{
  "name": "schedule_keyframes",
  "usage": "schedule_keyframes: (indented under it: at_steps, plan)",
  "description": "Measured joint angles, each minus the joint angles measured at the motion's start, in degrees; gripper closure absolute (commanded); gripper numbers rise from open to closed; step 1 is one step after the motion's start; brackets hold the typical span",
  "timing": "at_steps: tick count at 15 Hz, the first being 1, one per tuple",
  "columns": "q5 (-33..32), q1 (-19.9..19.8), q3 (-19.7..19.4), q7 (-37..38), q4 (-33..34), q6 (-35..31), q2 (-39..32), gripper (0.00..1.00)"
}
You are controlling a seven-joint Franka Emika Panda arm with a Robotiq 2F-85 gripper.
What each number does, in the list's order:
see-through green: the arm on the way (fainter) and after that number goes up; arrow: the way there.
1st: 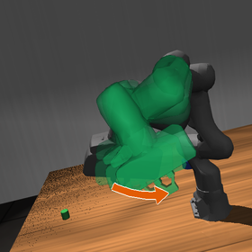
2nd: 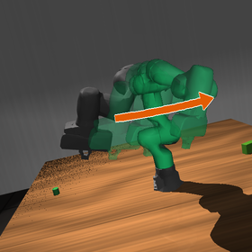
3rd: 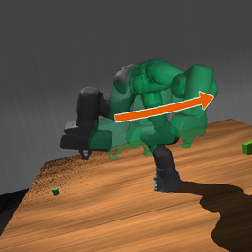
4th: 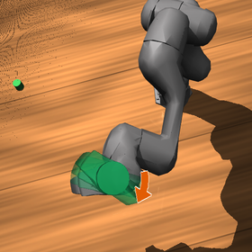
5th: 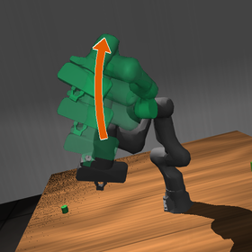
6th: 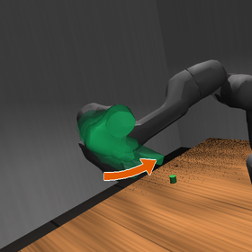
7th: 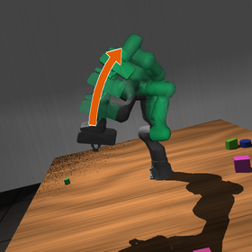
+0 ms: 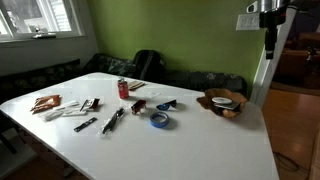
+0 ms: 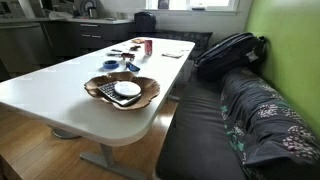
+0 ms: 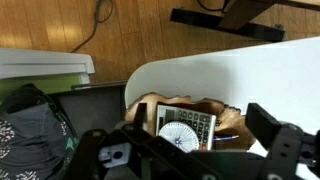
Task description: Place the white object on the tape
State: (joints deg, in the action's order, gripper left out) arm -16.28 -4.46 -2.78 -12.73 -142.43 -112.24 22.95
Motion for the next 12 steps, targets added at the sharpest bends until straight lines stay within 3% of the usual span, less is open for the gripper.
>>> schedule_keyframes:
  at_steps: [4,8,12]
  plan:
    - [0.0,0.02,0.02,0.55,0.01,-0.03,-0.03,0.0]
    - [-3.1,0.0,2.53,13.26,0.15,-7.76,-3.63,0.0]
    - [-9.64,0.02,6.45,28.21,2.37,-16.32,-15.63,0.0]
